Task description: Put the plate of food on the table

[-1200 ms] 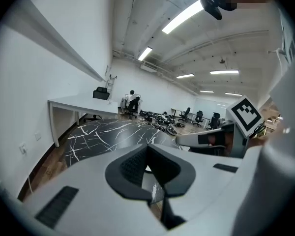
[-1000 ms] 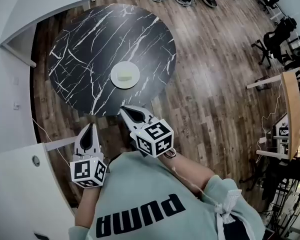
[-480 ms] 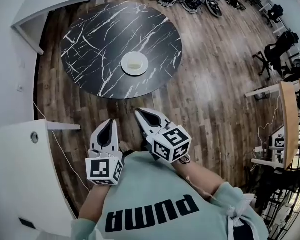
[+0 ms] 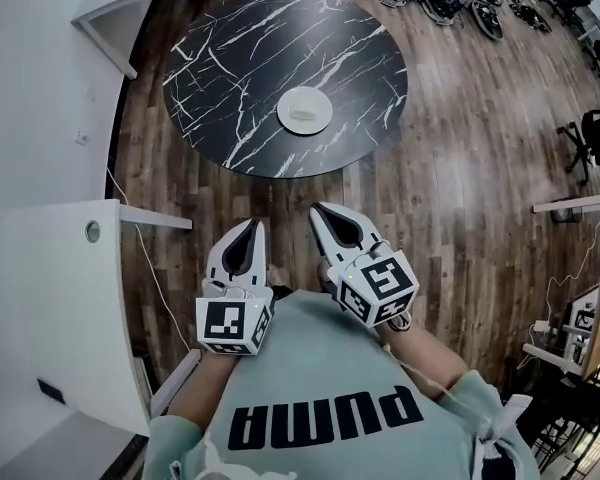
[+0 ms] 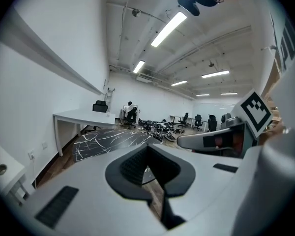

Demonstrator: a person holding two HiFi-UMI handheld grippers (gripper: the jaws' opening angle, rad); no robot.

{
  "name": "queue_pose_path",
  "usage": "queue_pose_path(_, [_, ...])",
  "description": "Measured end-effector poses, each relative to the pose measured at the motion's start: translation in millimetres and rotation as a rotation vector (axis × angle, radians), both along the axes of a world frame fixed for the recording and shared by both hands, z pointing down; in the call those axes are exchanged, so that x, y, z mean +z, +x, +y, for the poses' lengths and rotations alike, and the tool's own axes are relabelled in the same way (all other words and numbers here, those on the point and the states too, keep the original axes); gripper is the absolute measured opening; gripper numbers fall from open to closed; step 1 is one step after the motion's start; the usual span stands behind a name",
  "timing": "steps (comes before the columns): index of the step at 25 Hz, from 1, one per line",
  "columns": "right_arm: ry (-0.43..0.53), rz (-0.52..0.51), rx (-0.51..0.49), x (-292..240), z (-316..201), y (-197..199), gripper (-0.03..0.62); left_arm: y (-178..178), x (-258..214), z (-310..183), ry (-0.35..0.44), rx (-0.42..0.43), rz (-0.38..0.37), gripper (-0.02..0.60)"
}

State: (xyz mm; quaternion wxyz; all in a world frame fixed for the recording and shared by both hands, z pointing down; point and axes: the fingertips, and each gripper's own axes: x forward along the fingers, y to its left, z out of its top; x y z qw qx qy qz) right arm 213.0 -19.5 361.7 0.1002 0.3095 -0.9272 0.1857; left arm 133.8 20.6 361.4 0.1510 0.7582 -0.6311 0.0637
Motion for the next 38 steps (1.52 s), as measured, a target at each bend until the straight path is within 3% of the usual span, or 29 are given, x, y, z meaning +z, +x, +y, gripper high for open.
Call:
queue_pose_path(6, [0.038,-0.012,0.003,-17,-17,55,0.008,50,-19,-10,0.025,-0.025,-0.023,0.006])
queue_pose_path(14, [0.055,-0.005,-0.109,-3,-10,91,0.008,94,-3,0,-0.027,-0.12,-0.055,0.006])
queue_pose_path(21, [0.061,0.016,-0.157,23,2,107,0.006,109,22,22,-0.047,-0.199,-0.042,0.006])
queue_pose_path(26, [0.095,0.037,-0.202,25,13,112,0.006,124,22,21,-0.031,-0.201,-0.04,0.006])
queue_pose_path(38, [0.102,0.026,-0.171,20,5,113,0.006,114,21,27,-0.031,-0.254,-0.068,0.006])
